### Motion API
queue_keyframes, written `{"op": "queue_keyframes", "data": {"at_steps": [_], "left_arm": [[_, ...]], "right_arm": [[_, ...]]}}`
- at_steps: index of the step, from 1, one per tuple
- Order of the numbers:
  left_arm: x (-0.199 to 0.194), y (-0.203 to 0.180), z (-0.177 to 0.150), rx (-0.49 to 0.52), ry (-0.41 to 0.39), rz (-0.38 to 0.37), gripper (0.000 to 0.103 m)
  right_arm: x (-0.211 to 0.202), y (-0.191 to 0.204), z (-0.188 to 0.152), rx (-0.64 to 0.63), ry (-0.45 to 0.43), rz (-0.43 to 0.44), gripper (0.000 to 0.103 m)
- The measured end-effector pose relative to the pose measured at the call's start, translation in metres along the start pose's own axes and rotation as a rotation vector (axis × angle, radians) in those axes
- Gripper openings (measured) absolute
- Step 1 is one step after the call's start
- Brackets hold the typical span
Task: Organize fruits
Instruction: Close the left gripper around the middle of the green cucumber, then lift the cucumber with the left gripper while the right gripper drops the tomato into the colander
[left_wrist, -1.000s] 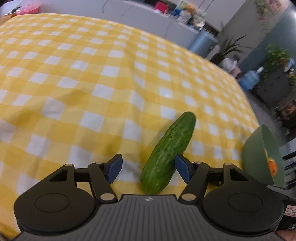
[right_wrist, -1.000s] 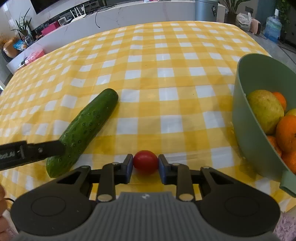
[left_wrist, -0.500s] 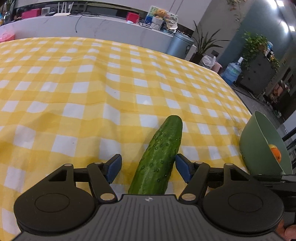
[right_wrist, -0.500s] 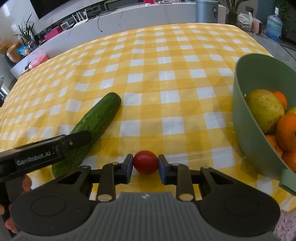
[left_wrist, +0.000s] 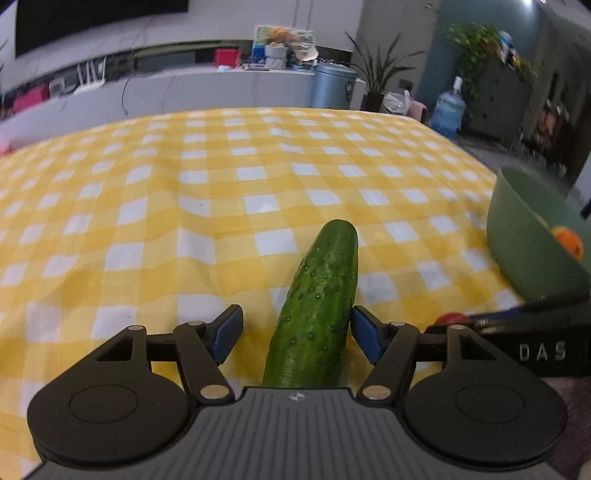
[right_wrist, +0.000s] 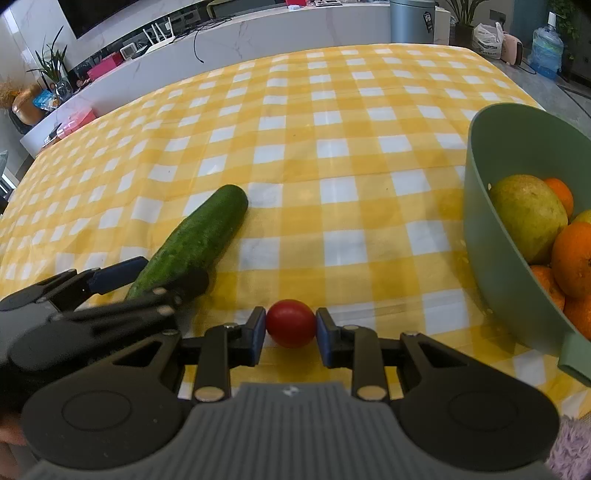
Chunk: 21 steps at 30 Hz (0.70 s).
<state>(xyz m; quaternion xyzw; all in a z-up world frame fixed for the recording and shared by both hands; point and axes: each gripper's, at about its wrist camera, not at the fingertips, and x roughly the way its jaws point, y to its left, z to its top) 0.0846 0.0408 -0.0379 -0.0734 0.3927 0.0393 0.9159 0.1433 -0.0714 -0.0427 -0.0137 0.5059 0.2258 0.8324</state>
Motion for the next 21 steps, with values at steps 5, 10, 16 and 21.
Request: {"op": "queue_keyframes", "data": {"at_steps": [5, 10, 16, 21], "left_arm": [[-0.002, -0.013, -0.005, 0.062, -0.01, 0.004, 0.05], [-0.003, -0.018, -0.008, 0.095, -0.023, 0.025, 0.048], [-0.008, -0.015, -0.007, 0.059, -0.039, 0.018, 0.047], [-0.011, 0.014, 0.0, -0.14, -0.008, -0.117, 0.044]], "right_arm": [[0.0, -0.001, 0.0, 0.004, 0.0, -0.003, 0.026], [-0.001, -0.002, -0.001, 0.012, -0.006, 0.006, 0.026], [-0.001, -0.003, -0.001, 0.016, -0.009, 0.021, 0.026], [-0.002, -0.006, -0.001, 0.031, -0.014, 0.035, 0.026]]}}
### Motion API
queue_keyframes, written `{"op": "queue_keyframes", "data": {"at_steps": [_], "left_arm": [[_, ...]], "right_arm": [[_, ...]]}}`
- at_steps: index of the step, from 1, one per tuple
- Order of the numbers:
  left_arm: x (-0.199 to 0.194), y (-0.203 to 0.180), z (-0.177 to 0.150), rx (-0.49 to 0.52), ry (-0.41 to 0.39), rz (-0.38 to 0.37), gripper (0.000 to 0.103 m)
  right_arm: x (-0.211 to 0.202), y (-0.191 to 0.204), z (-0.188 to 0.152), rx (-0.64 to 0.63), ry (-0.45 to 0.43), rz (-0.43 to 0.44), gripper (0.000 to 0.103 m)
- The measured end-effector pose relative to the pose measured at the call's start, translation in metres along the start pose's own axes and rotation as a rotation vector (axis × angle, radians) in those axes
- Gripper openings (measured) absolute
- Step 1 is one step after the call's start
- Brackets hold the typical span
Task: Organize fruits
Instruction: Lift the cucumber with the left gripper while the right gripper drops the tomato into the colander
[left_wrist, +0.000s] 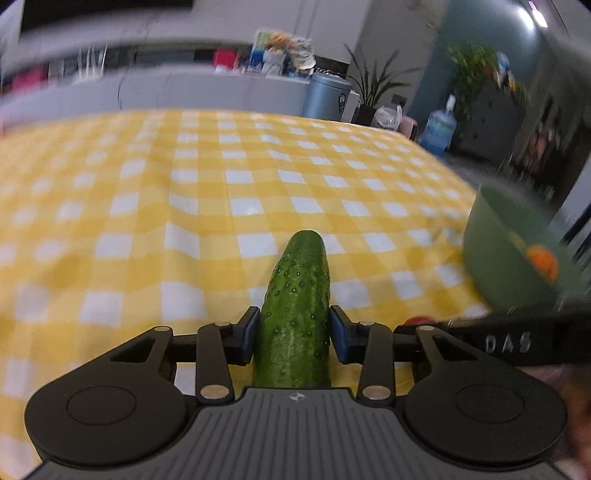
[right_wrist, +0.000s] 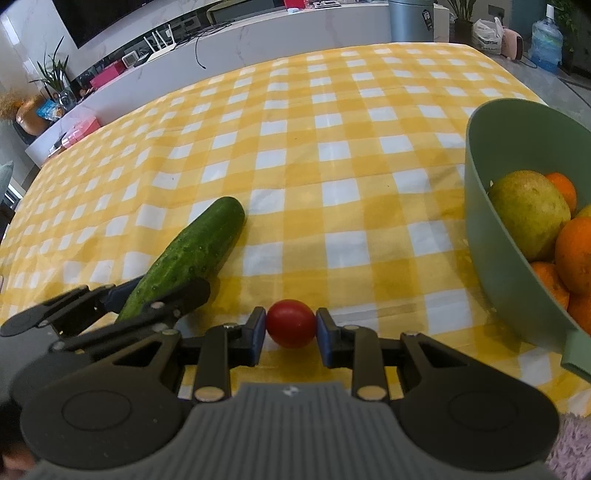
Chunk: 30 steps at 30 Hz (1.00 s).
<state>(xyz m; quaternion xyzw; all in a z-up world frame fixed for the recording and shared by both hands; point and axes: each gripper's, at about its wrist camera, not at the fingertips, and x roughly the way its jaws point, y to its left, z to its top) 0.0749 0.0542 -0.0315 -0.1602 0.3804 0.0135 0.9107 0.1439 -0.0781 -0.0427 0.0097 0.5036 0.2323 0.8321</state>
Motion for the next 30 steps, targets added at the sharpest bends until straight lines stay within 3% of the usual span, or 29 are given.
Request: {"op": "queue_keyframes", "data": {"at_steps": [3, 5, 12, 20, 24, 30], "left_arm": [[-0.003, 0.024, 0.003, -0.176, 0.02, -0.088, 0.043], [-0.008, 0.04, 0.003, -0.288, -0.008, -0.131, 0.043], [-0.017, 0.088, 0.0, -0.568, -0.075, -0.317, 0.043], [-0.013, 0.107, -0.002, -0.677, -0.101, -0.438, 0.043], [-0.012, 0.106, -0.001, -0.654, -0.109, -0.456, 0.043], [-0.021, 0.094, 0.003, -0.599, -0.13, -0.46, 0.043]], "right_arm": [[-0.001, -0.001, 0.0, 0.012, -0.005, 0.009, 0.026], [-0.002, 0.0, 0.0, 0.017, -0.007, 0.012, 0.026], [-0.001, -0.004, 0.0, 0.045, -0.001, 0.052, 0.026], [-0.004, -0.006, 0.0, 0.08, -0.01, 0.084, 0.026], [-0.006, -0.008, 0.001, 0.089, -0.024, 0.103, 0.026], [-0.012, -0.023, 0.005, 0.19, -0.062, 0.213, 0.026]]}}
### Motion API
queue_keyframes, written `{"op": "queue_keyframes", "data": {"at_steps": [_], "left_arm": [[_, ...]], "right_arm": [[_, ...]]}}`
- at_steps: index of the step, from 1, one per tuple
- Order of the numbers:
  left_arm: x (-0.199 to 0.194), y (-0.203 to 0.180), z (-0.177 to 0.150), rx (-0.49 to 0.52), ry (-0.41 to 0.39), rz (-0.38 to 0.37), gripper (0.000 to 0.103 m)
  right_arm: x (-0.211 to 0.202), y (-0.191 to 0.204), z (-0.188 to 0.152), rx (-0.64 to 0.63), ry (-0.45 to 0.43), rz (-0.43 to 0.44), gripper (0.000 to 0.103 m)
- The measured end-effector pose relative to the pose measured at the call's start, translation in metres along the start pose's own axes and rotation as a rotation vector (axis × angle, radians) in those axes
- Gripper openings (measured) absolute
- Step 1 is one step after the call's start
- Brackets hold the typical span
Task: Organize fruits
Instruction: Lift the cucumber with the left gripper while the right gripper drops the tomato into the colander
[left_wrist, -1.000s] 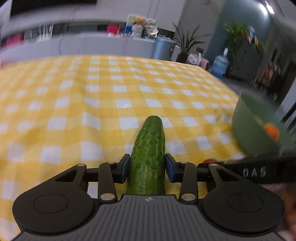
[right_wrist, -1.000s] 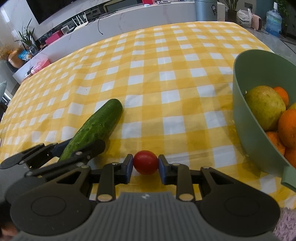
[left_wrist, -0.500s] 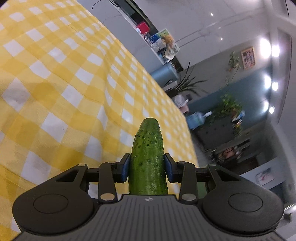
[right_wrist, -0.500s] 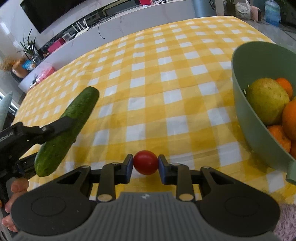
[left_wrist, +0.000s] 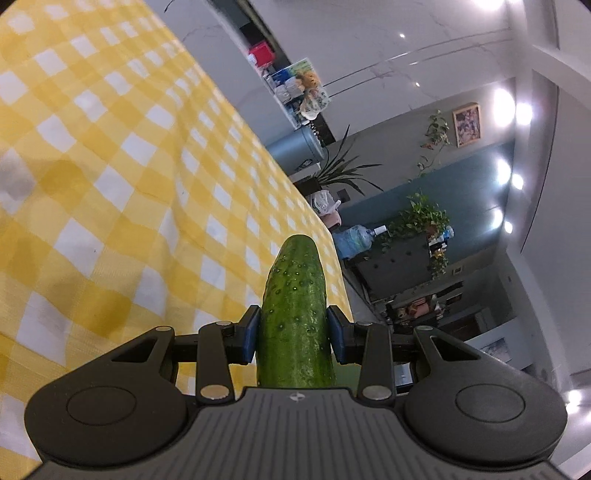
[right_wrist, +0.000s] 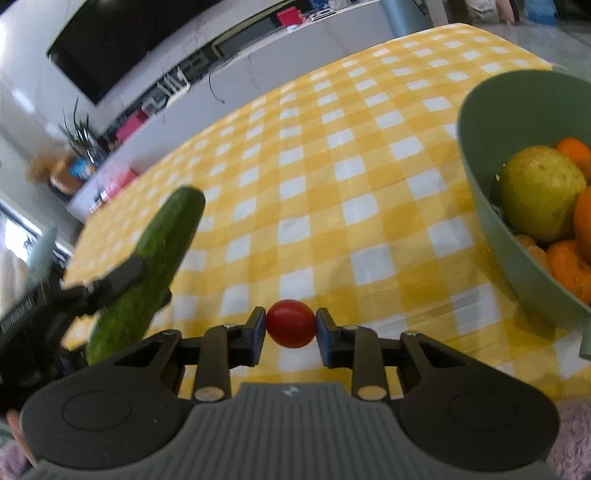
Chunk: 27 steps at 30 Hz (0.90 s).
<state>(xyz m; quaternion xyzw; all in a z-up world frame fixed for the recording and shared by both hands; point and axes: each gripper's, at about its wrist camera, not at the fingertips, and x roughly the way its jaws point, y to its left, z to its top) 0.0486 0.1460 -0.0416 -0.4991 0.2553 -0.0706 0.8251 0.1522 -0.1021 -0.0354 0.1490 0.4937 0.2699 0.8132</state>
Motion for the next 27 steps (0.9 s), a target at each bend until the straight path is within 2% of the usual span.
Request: {"op": "queue_keyframes", "data": {"at_steps": [5, 11, 25, 27], "left_arm": [[-0.004, -0.017, -0.005, 0.049, 0.008, -0.031, 0.043], [0.0, -0.036, -0.015, 0.103, 0.034, -0.062, 0.043], [0.023, -0.095, -0.032, 0.212, 0.115, -0.156, 0.043], [0.03, -0.102, -0.035, 0.231, 0.129, -0.17, 0.043]], "right_arm": [[-0.011, -0.011, 0.006, 0.098, -0.023, 0.104, 0.026], [-0.044, -0.025, 0.011, 0.186, -0.125, 0.215, 0.026], [-0.124, -0.091, 0.009, 0.393, -0.426, 0.257, 0.026], [-0.129, -0.099, 0.01, 0.437, -0.478, 0.235, 0.026]]}}
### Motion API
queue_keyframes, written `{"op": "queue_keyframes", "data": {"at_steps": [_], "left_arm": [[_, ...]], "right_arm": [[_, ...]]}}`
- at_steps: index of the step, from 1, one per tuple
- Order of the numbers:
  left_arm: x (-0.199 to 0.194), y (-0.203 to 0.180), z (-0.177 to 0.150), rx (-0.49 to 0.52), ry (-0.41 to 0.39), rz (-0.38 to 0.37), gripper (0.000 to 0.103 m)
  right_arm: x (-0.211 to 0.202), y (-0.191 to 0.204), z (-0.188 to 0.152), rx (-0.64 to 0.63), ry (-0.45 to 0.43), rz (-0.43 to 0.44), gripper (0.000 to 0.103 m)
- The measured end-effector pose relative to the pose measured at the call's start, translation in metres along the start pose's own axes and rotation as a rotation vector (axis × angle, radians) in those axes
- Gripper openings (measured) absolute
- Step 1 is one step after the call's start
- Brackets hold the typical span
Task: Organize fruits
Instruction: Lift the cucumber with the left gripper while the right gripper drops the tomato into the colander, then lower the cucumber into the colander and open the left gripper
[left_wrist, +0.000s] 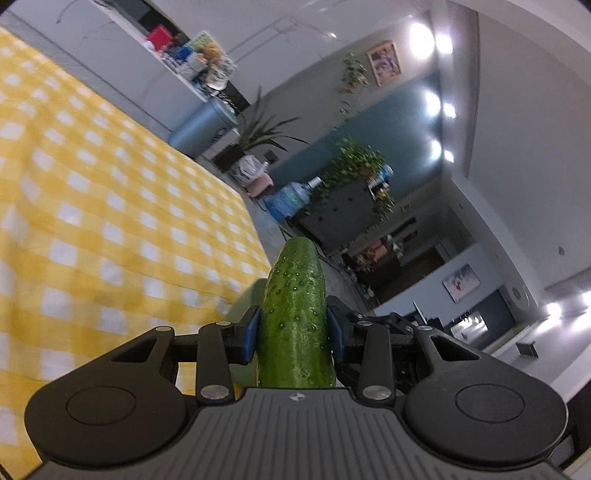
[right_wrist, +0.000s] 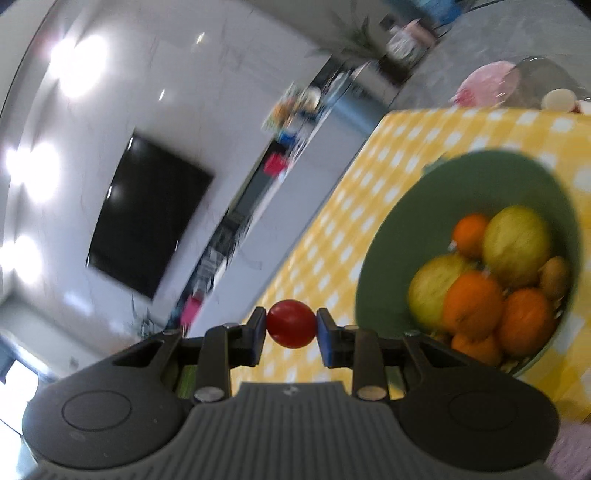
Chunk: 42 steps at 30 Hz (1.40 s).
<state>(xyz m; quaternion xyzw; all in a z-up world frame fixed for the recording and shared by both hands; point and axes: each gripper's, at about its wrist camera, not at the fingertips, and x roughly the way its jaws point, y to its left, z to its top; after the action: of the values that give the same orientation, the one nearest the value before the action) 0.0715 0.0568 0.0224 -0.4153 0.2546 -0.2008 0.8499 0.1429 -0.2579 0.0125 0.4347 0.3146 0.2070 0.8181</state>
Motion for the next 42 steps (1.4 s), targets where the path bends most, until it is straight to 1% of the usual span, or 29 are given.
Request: {"op": "queue_keyframes", "data": {"at_steps": [4, 7, 9, 12, 14, 18, 20, 21, 22, 23, 24, 25, 26, 27, 28, 29, 30, 31, 33, 34, 35, 37, 38, 40, 42], "left_arm": [[0.022, -0.005, -0.002, -0.006, 0.042, -0.04, 0.043], [0.041, -0.005, -0.005, -0.011, 0.079, -0.058, 0.043], [0.052, -0.005, -0.006, -0.011, 0.099, -0.059, 0.043], [0.065, -0.005, -0.008, -0.006, 0.123, -0.052, 0.043], [0.072, -0.003, -0.009, -0.003, 0.135, -0.046, 0.043], [0.083, 0.001, -0.01, -0.01, 0.148, -0.038, 0.043], [0.089, 0.001, -0.009, -0.01, 0.146, -0.033, 0.042], [0.091, 0.0, -0.008, -0.01, 0.141, -0.033, 0.042], [0.095, -0.001, -0.007, -0.004, 0.142, -0.031, 0.042], [0.097, -0.002, -0.007, 0.0, 0.143, -0.04, 0.042], [0.1, -0.004, -0.006, 0.008, 0.148, -0.045, 0.042], [0.101, -0.005, -0.007, 0.018, 0.143, -0.046, 0.033], [0.104, -0.006, -0.007, 0.017, 0.14, -0.067, 0.028], [0.106, -0.005, -0.007, -0.007, 0.143, -0.112, 0.026], [0.106, -0.003, -0.006, -0.04, 0.143, -0.147, 0.026], [0.106, 0.0, -0.006, -0.062, 0.134, -0.153, 0.026], [0.105, 0.002, -0.006, -0.063, 0.119, -0.129, 0.026], [0.103, 0.004, -0.007, -0.046, 0.107, -0.084, 0.026], [0.1, 0.008, -0.01, 0.022, 0.123, 0.024, 0.026], [0.097, 0.01, -0.013, 0.052, 0.136, 0.042, 0.026], [0.093, 0.014, -0.015, 0.074, 0.152, 0.04, 0.026], [0.086, 0.019, -0.018, 0.112, 0.187, 0.013, 0.033], [0.083, 0.019, -0.018, 0.142, 0.196, 0.021, 0.035], [0.079, 0.013, -0.019, 0.223, 0.21, 0.043, 0.041], [0.077, 0.005, -0.021, 0.309, 0.243, 0.025, 0.049]], "right_arm": [[-0.01, -0.007, 0.011, -0.008, -0.156, -0.136, 0.026], [-0.008, -0.019, 0.016, 0.028, -0.213, -0.182, 0.026], [-0.002, -0.026, 0.019, 0.046, -0.235, -0.18, 0.026], [0.009, -0.032, 0.022, 0.041, -0.211, -0.2, 0.026], [0.012, -0.037, 0.023, 0.043, -0.207, -0.233, 0.026], [-0.003, -0.047, 0.024, 0.055, -0.273, -0.281, 0.027], [-0.004, -0.052, 0.025, 0.068, -0.291, -0.309, 0.029], [-0.004, -0.054, 0.025, 0.07, -0.296, -0.317, 0.03], [-0.004, -0.056, 0.026, 0.076, -0.305, -0.314, 0.034], [-0.006, -0.056, 0.026, 0.085, -0.311, -0.296, 0.042], [-0.008, -0.056, 0.026, 0.095, -0.324, -0.273, 0.044], [-0.011, -0.055, 0.027, 0.095, -0.343, -0.262, 0.044], [-0.015, -0.053, 0.026, 0.085, -0.364, -0.259, 0.046], [-0.015, -0.052, 0.027, 0.075, -0.376, -0.261, 0.046], [-0.017, -0.052, 0.027, 0.072, -0.387, -0.262, 0.046], [-0.015, -0.054, 0.029, 0.075, -0.391, -0.258, 0.046], [-0.015, -0.056, 0.03, 0.083, -0.392, -0.252, 0.046], [-0.015, -0.057, 0.031, 0.093, -0.39, -0.25, 0.046], [-0.016, -0.059, 0.031, 0.109, -0.387, -0.252, 0.046], [-0.016, -0.06, 0.032, 0.117, -0.384, -0.252, 0.046], [-0.017, -0.06, 0.032, 0.121, -0.379, -0.248, 0.046], [-0.017, -0.061, 0.032, 0.124, -0.372, -0.238, 0.046], [-0.016, -0.06, 0.032, 0.12, -0.368, -0.237, 0.046], [-0.015, -0.058, 0.031, 0.112, -0.364, -0.234, 0.046], [-0.014, -0.056, 0.03, 0.106, -0.357, -0.229, 0.046]]}}
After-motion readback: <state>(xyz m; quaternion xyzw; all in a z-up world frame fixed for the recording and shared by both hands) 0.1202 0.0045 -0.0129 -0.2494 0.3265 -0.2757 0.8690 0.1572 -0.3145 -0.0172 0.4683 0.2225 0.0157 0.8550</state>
